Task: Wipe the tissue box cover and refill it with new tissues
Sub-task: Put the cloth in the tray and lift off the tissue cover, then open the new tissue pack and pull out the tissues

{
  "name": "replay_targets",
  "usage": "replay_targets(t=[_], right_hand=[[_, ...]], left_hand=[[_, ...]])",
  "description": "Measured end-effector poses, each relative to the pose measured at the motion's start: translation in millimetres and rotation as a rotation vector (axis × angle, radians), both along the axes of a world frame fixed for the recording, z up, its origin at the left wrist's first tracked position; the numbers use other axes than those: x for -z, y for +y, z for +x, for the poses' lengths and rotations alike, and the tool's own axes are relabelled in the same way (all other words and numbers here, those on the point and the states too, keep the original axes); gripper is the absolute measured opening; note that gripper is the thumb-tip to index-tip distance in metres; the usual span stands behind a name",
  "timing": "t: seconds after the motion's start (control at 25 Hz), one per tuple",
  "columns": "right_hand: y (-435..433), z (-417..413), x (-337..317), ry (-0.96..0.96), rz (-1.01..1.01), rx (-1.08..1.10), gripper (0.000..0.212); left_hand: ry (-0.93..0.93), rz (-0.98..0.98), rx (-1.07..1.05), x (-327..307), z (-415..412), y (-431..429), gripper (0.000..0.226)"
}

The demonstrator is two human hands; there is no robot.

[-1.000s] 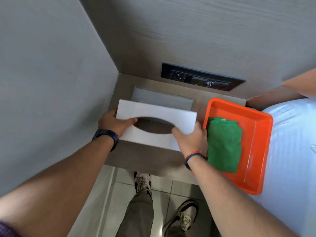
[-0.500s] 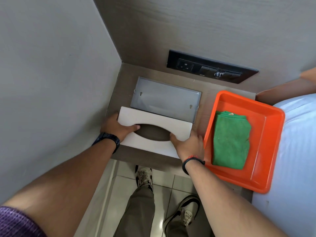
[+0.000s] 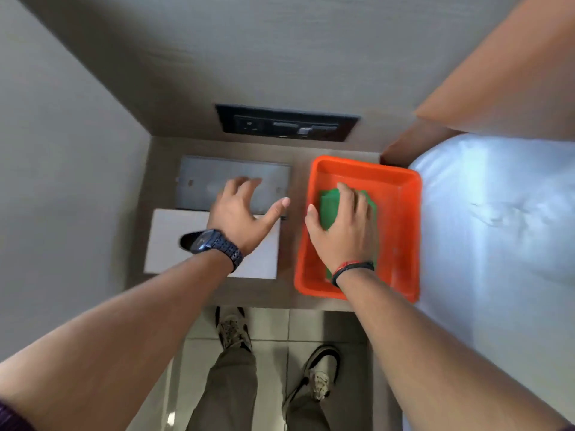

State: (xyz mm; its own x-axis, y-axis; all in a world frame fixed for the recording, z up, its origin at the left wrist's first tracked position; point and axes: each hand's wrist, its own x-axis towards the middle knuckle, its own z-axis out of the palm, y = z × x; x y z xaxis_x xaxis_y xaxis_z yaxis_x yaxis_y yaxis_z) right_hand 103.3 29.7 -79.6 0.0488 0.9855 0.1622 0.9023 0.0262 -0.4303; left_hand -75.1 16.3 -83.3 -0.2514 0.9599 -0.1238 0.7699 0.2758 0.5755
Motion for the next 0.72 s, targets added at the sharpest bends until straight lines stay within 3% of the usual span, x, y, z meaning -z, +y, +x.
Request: replay_targets(t=[0.12, 0.24, 0.36, 0.52, 0.64, 0.72], right_hand=[[-6, 75, -34, 0.042, 0.087, 0.153, 0.039], [-27, 161, -67, -0.032, 0.197, 0.243, 0.025], [-55, 254, -98, -0.097, 0.310, 0.420, 0.020], [-94, 357, -119, -0.226, 0.317, 0.675, 0.025], [-107, 422, -122, -0.227, 0.070, 0.797, 0.045], [-106, 454, -118, -0.162, -0.145, 0.796, 0.055]], left_hand=[[-0.152, 0.048, 0.050, -21, 83, -1, 0.055], [-0.277, 0.032, 0.137, -45, 172, -7, 0.034], [-0.359, -0.051, 0.233, -72, 267, -23, 0.025], [-0.567, -0.362, 0.298, -93, 373, -54, 0.039], [-0.755, -0.628, 0.198, -106, 441, -60, 0.077], [-0.851, -0.665, 0.130, -107, 476, -60, 0.085]])
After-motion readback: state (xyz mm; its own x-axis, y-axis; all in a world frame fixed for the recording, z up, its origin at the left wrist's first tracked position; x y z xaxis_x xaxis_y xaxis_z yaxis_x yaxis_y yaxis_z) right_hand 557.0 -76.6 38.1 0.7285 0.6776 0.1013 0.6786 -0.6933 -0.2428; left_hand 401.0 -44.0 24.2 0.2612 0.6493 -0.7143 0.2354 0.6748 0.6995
